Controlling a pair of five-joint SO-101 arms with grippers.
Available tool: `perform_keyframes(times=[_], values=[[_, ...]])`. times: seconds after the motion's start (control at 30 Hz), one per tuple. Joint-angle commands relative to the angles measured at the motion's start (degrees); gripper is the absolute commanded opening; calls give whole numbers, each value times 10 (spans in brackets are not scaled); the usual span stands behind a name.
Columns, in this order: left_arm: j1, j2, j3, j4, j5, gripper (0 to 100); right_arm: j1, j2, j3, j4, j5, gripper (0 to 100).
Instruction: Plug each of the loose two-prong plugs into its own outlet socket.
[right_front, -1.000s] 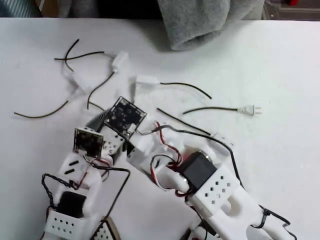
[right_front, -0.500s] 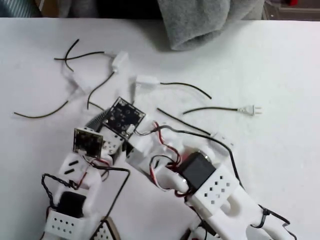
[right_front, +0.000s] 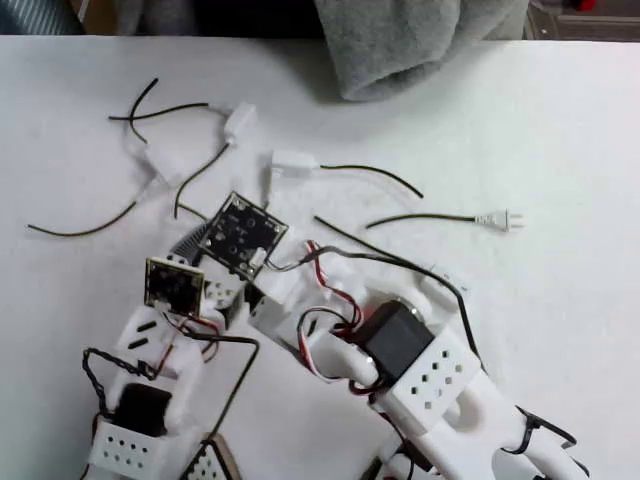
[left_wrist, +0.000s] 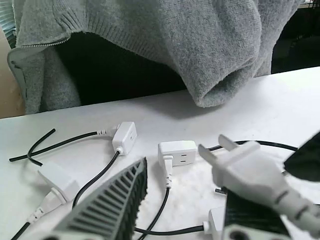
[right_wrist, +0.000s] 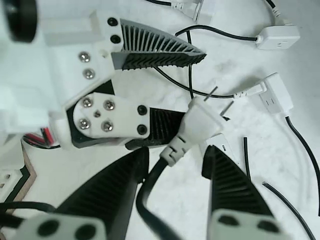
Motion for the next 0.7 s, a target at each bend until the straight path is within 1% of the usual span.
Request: perform_keyframes(times=[0.0, 0.17, 0.33, 0.53, 0.67], values=[[0, -5, -3, -11, 4, 244, -13, -2, -12, -45, 4, 180], [0, -5, -3, -11, 4, 244, -11, -7, -14, -34, 4, 183], [-1, -5, -3, -11, 4, 244, 11, -7, -17, -10, 19, 183], [-3, -5, -3, -15, 4, 244, 19, -7, -39, 17, 20, 185], [-2, -5, -3, -16, 4, 244, 18, -7, -73, 50, 20, 234]])
